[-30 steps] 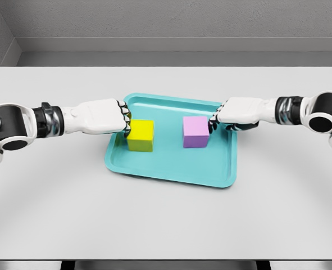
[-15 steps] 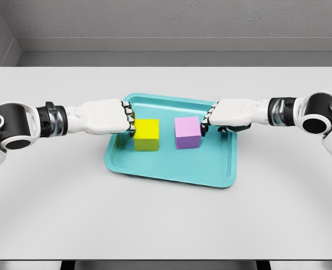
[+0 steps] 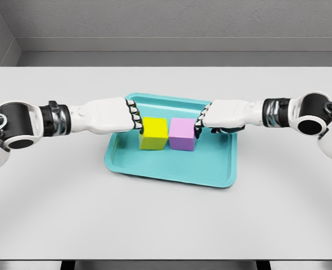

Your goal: Push two cubes

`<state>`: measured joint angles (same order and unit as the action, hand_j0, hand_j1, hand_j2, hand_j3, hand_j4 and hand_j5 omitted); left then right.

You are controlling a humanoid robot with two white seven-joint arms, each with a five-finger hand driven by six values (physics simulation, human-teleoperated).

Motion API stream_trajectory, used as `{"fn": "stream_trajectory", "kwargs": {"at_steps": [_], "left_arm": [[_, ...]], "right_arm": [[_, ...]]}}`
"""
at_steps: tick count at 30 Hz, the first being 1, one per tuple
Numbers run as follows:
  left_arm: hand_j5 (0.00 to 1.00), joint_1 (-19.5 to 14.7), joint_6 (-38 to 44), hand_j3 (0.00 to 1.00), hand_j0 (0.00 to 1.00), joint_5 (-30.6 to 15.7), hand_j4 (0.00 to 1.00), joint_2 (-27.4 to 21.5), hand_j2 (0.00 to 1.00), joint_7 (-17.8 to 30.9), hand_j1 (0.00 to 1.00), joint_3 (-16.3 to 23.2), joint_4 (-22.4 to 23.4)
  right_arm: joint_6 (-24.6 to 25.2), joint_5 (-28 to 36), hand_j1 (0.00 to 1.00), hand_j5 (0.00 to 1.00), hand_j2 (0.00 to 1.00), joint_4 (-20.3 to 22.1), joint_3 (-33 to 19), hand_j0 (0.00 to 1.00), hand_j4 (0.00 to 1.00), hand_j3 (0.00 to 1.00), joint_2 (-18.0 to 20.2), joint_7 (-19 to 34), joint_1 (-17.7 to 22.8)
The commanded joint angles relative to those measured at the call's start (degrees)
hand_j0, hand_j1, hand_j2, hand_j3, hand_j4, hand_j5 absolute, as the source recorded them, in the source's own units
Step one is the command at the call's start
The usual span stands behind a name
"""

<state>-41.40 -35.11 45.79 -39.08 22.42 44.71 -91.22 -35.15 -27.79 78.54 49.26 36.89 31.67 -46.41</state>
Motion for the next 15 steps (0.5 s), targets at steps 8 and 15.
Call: {"fn": "stream_trajectory", "kwargs": {"at_steps": [8,15], "left_arm": [[0.72,0.7,0.1,0.72,0.72,-0.2,0.72,-0.1,0.72,0.0,0.72,-2.0,0.4],[0.75,1.1,0.1,0.75,0.75,-0.3,0.75,-0.7,0.75,-0.1,0.75,-3.4,1.6]], "right_arm": [[0.1,0.2,0.58,0.58,0.58,-1.0,0.0,0.58,0.58,0.58,0.1,0.0,0.0],[0.1,0.2,0.58,0.58,0.58,-2.6,0.0,0.58,0.58,0.58,0.2,0.0,0.0]]}}
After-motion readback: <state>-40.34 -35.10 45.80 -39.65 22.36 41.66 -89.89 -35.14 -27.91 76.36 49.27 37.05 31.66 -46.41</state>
